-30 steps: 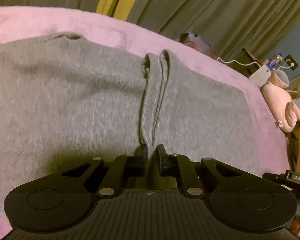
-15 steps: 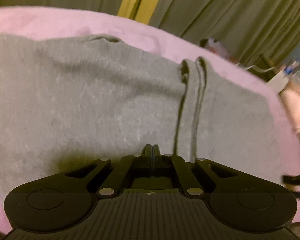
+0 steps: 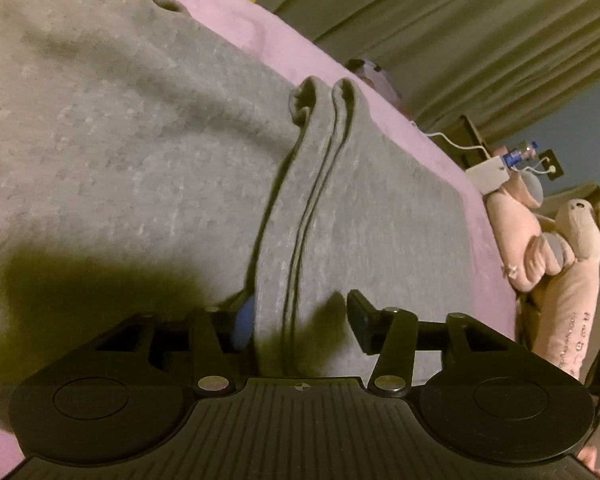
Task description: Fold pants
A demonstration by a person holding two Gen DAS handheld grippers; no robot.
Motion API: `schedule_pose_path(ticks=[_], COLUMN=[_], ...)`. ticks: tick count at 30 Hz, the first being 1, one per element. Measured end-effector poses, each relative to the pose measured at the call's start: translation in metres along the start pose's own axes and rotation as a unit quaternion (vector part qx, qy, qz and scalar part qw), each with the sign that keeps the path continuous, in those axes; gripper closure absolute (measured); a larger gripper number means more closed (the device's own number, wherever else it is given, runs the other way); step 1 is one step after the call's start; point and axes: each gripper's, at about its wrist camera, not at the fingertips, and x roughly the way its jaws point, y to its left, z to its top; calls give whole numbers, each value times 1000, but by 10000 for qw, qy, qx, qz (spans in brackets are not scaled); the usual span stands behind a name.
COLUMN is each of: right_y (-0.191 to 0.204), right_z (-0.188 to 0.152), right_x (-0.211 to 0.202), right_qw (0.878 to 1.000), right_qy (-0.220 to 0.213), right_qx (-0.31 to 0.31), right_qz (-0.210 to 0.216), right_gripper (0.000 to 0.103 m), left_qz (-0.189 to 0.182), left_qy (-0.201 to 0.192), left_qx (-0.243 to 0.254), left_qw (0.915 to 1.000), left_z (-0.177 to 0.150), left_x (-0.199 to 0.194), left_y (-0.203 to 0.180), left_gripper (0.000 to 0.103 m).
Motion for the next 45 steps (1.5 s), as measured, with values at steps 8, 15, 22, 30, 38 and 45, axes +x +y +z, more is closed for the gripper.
schedule_pose_path(ticks=[8, 15, 22, 30, 38, 45], right_y=[-1, 0, -3, 0, -1, -1], right_z=[0, 0, 1, 2, 0, 1], right_x=[-1, -1, -1, 4, 4, 3], right_qw=[10000, 10000, 10000, 9999, 10000, 10000], right_qy=[-4, 28, 36, 102, 78, 41], right_qx=[11, 16, 40, -15, 2, -78], right_qz=[8, 16, 46, -28, 8, 18], right_gripper=[4, 4, 4, 4, 4, 4], left_qz=[-27, 229, 724, 732, 667, 508], left_qy=[22, -322, -836, -803, -1292, -1324], left_qx=[-219, 136, 600, -44, -614, 75], left_qw=[9998, 9991, 9920, 9941, 9875, 9899], left_z=[-2, -7, -12, -11, -1, 19], left_x=[7, -8, -31, -30, -55, -52], left_y=[0, -20, -27, 6, 24, -4], left_gripper=[81, 86, 87, 70, 48, 43])
